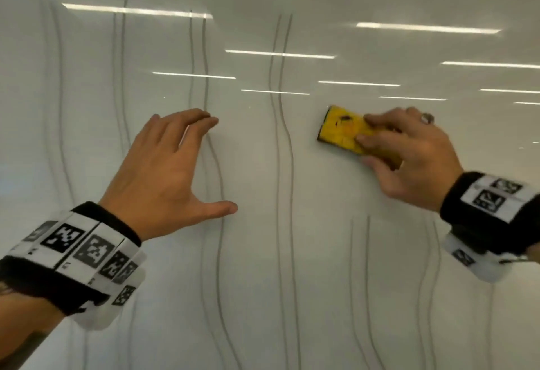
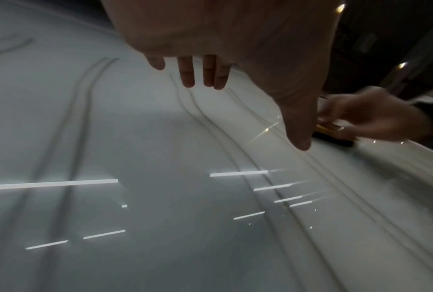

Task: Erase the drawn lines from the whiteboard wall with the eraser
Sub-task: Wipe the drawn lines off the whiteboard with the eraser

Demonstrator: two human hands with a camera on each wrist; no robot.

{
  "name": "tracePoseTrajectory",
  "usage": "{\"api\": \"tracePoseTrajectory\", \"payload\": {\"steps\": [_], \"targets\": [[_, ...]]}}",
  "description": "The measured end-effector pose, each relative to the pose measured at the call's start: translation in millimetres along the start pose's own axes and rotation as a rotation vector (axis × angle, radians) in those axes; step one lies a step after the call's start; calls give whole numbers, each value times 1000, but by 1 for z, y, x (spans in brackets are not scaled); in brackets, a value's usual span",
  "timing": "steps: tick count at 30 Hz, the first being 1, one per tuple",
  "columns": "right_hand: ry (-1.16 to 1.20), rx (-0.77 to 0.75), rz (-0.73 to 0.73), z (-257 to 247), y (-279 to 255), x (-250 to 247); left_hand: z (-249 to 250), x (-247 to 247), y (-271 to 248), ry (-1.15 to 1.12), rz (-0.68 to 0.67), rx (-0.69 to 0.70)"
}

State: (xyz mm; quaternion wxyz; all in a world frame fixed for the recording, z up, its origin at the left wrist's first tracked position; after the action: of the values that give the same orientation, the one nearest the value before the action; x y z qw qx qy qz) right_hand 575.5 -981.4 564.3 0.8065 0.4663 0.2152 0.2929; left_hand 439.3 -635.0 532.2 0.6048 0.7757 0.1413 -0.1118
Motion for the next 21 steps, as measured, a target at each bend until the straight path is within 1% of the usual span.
{"api": "tracePoseTrajectory", "payload": {"steps": [2, 3, 4, 5, 6, 7, 8, 10, 11, 12, 13, 14, 15, 16, 17, 19, 20, 21], "targets": [[41, -129, -135, -33, -65, -3, -18, -3, -11, 70, -84, 9], [37, -195, -190, -42, -84, -3, -25, -3, -15, 116, -133, 27], [26, -249, -227, -44, -86, -3, -32, -3, -17, 160, -174, 43], [4, -297, -240, -39, -73, -1, -37, -2, -18, 199, -205, 49], [-24, -321, -226, -33, -50, 4, -42, 0, -17, 230, -222, 52], [-50, -303, -177, -26, -19, 9, -45, 2, -16, 247, -226, 52], [-61, -229, -107, -17, 19, 14, -48, 5, -14, 250, -217, 48], [-84, 7, 36, -3, 98, 21, -49, 9, -11, 234, -187, 37], [-104, 115, 67, 0, 131, 25, -48, 10, -10, 228, -177, 37], [-109, 204, 58, -1, 151, 30, -48, 11, -9, 226, -173, 40], [-105, 237, 28, -10, 159, 38, -50, 12, -10, 225, -172, 45], [-102, 204, 9, -24, 155, 45, -52, 13, -11, 221, -173, 50], [-86, 129, -1, -40, 139, 49, -54, 14, -12, 215, -175, 54], [-37, 44, -19, -59, 112, 51, -57, 14, -14, 207, -178, 53], [19, -24, -71, -78, 78, 50, -58, 14, -16, 202, -185, 49], [83, -154, -220, -107, 12, 44, -57, 15, -18, 212, -209, 42], [85, -218, -274, -113, -9, 41, -56, 16, -19, 223, -221, 43], [77, -288, -310, -111, -17, 39, -55, 17, -20, 230, -226, 46]]}}
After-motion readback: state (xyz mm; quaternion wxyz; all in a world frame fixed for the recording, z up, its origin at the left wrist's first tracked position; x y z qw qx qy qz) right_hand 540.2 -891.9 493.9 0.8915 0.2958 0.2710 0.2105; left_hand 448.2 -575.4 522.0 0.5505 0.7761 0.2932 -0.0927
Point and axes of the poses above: each hand's wrist, its own y-axis towards the middle knuckle, its own x-axis out of the palm, z = x × y, the point moved 1 cm from there along y, towards the middle knuckle, and after that the axes turned 6 degrees about z, right-handed, at the moved point
